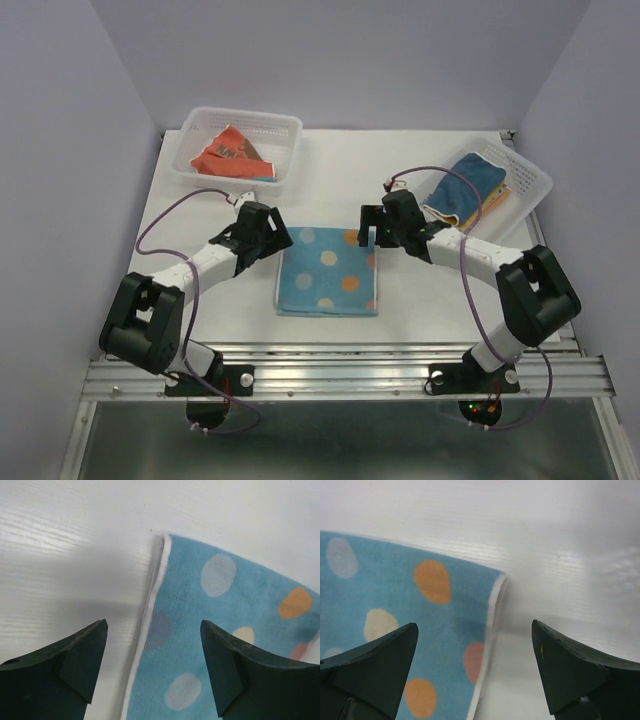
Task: Fold and stack the towels
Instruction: Fold the towel
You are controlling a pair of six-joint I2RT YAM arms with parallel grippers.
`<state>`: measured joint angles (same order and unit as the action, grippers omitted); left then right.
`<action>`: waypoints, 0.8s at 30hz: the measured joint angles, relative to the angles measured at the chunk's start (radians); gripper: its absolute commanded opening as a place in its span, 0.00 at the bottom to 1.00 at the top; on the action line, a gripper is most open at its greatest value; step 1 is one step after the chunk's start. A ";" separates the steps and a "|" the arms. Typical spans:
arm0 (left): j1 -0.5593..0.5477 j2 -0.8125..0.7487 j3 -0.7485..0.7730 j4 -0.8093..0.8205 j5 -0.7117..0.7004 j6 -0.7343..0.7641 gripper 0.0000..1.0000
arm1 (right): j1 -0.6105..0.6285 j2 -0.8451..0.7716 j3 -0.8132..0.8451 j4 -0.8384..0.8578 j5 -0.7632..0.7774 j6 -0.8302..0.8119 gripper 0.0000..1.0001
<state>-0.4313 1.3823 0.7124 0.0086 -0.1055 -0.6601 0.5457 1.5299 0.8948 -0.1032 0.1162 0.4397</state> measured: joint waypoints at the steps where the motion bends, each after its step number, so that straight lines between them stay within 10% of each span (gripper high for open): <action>1: 0.008 0.018 0.010 0.008 0.003 0.008 0.80 | 0.000 0.038 0.028 -0.005 0.027 -0.011 1.00; 24: 0.074 0.368 0.222 0.097 0.093 0.087 0.36 | -0.043 0.278 0.164 -0.006 0.094 -0.081 0.65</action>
<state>-0.3576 1.7500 0.9344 0.1051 -0.0124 -0.5735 0.5022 1.8080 1.0588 -0.1093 0.2100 0.3584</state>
